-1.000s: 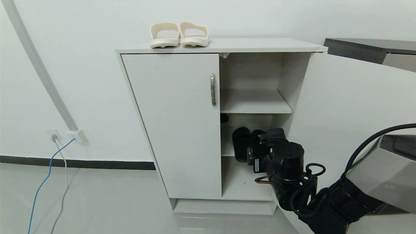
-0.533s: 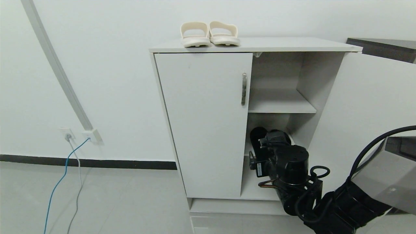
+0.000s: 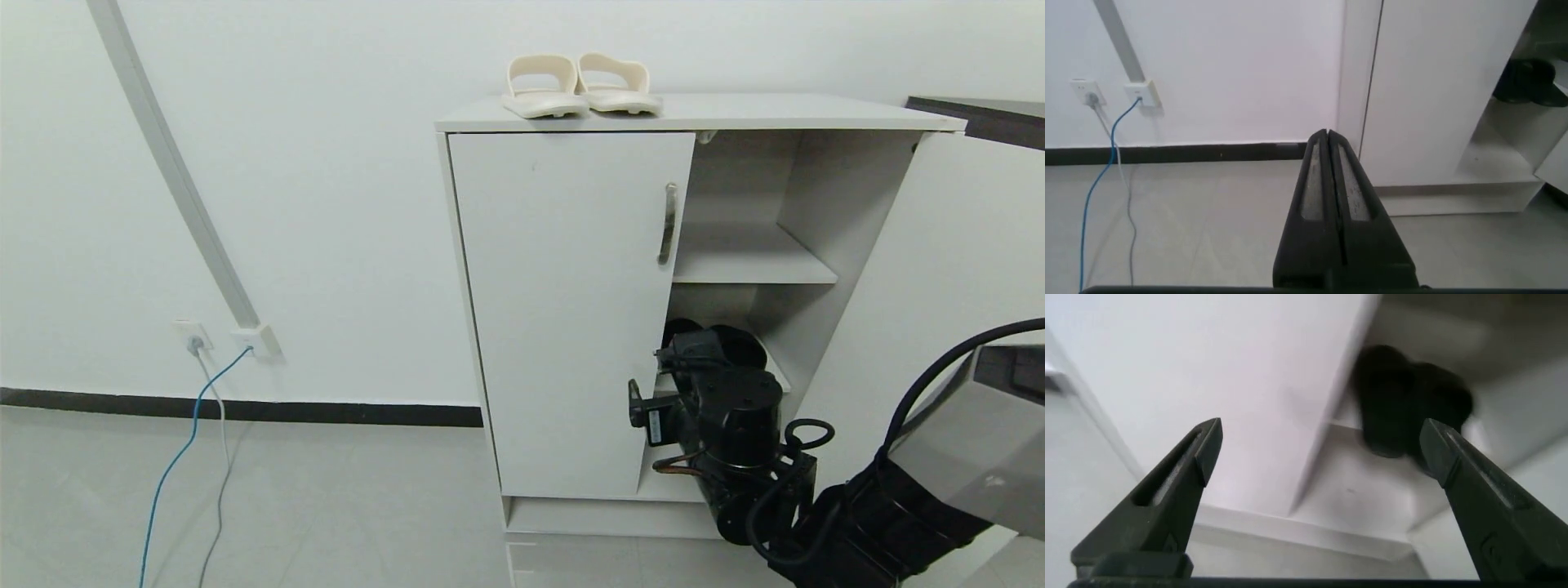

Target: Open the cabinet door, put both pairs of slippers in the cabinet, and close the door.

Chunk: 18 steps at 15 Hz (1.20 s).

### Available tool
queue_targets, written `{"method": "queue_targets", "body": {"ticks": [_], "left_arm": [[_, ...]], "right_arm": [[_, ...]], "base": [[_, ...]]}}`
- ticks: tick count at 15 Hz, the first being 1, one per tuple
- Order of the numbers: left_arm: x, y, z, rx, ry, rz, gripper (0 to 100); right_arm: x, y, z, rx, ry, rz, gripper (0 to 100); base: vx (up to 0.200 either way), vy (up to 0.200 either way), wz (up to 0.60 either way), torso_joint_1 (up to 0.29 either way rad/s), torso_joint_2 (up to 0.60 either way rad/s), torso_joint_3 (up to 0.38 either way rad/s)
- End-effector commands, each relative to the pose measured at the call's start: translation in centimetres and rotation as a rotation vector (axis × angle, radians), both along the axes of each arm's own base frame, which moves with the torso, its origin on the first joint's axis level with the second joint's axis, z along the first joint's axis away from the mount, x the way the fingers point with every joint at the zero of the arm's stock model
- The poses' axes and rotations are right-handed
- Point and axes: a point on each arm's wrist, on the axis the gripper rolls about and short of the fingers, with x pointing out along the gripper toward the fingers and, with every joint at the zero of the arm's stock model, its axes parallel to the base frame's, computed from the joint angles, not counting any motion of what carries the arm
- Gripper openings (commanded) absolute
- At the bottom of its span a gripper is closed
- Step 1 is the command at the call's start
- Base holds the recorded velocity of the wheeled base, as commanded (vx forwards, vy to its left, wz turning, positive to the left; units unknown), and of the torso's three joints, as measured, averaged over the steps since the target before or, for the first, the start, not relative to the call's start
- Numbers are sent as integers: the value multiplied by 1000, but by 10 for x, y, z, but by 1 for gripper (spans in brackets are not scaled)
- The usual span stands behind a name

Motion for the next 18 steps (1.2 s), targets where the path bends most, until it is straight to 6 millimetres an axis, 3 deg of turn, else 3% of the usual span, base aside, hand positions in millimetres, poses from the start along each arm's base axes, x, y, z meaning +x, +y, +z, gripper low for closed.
{"method": "queue_targets", "body": {"ticks": [1, 14, 18], "left_arm": [[0, 0, 0, -1, 1, 2, 0], [0, 0, 0, -1, 1, 2, 0], [0, 0, 0, -1, 1, 2, 0]], "right_arm": [[-2, 1, -2, -10, 6, 9, 100], [-5, 3, -4, -7, 6, 35, 100], [-6, 3, -4, -9, 8, 35, 100]], "base": [[0, 0, 0, 0, 0, 0], [0, 0, 0, 0, 0, 0], [0, 0, 0, 11, -191, -231]]}}
